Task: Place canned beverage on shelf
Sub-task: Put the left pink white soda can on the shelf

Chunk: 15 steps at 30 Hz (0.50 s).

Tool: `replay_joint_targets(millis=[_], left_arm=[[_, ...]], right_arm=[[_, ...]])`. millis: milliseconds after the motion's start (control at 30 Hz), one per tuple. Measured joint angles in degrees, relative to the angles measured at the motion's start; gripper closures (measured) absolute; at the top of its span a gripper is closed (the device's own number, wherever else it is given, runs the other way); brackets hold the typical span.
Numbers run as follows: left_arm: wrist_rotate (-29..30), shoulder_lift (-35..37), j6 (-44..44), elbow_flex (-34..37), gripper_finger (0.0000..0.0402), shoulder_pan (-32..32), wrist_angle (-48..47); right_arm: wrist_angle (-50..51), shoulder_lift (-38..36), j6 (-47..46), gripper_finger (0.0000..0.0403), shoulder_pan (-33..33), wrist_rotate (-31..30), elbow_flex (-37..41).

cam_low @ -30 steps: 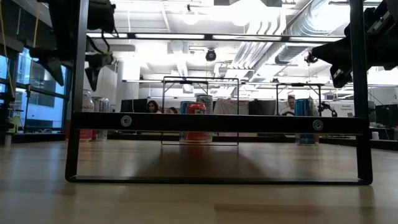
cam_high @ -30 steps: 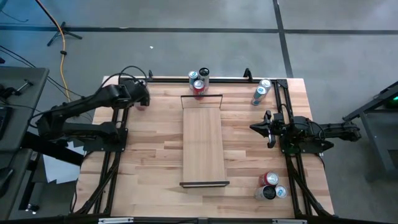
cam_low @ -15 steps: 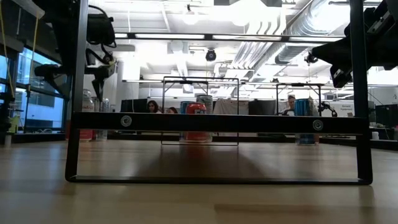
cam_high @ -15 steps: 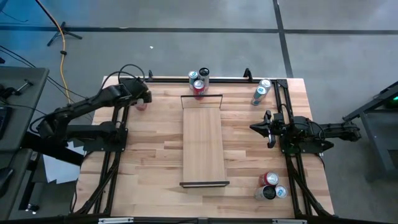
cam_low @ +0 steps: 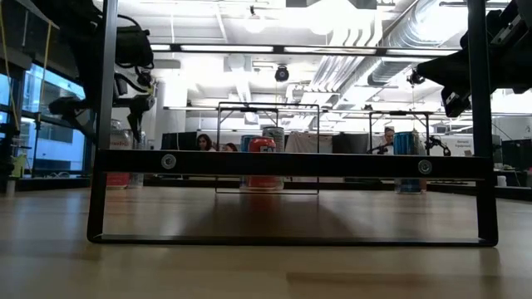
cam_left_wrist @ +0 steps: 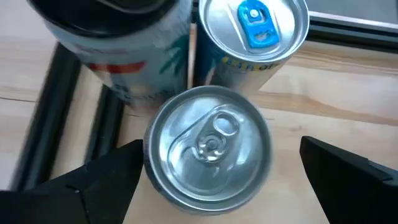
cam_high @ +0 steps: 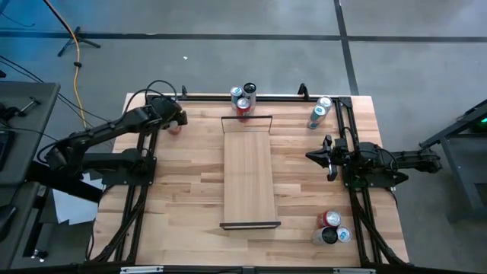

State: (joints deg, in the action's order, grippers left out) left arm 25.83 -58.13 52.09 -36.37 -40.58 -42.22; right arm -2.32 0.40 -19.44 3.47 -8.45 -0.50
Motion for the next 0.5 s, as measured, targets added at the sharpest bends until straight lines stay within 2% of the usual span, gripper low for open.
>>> replay_joint_targets(millis=[267, 500], left_arm=[[0.85, -0.01, 2.32, 0.82, 0.0045, 0.02, 0.11], [1.32, 0.00, 1.33, 0.82, 0.0118, 0.09, 0.04]], right_arm=[[0.02, 0.00, 0.00, 0.0402, 0.01, 0.00, -0.01], [0.01, 0.00, 0.01, 0.0402, 0.01, 0.00, -0.01]])
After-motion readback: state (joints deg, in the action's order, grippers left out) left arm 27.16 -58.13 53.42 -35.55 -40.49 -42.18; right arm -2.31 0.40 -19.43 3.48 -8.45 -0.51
